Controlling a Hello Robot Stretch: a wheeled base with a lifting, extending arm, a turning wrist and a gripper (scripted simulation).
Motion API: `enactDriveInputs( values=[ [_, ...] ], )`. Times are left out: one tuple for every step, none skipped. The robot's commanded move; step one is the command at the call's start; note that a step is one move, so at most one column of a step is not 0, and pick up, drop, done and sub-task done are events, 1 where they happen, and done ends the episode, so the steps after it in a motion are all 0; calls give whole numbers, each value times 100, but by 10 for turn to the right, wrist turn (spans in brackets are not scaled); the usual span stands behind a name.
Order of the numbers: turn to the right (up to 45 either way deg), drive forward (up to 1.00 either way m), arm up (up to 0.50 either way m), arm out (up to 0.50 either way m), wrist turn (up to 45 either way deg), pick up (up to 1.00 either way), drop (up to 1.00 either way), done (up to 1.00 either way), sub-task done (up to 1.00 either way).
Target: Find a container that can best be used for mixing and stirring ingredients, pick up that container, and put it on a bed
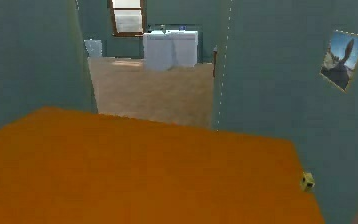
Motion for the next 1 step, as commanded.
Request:
enactDriveInputs(
  values=[
    [0,100,0,0,0,0,0,0,0]
  ],
)
